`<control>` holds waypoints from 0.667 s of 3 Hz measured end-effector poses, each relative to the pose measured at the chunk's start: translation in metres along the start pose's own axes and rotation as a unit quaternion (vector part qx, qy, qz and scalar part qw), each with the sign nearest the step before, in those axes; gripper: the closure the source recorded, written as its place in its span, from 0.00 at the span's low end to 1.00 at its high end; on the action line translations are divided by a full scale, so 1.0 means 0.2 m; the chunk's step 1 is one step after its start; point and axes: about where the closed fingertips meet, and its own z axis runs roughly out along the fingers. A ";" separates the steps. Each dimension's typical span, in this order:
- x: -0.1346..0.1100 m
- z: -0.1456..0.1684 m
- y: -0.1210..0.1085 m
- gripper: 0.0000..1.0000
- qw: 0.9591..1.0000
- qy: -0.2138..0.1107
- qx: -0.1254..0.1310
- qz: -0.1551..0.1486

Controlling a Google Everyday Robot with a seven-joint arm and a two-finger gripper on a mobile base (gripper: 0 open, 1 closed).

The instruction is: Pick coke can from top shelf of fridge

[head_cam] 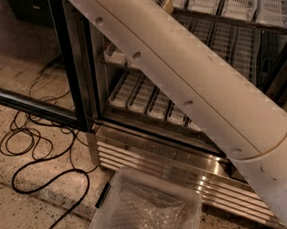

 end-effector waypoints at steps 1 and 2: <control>0.01 -0.01 0.01 1.00 1.000 0.005 -0.001 -0.022; 0.05 0.01 -0.02 1.00 0.999 0.031 -0.010 -0.018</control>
Offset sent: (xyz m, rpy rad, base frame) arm -0.0177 -0.0052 -0.0258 0.1264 0.1156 0.0208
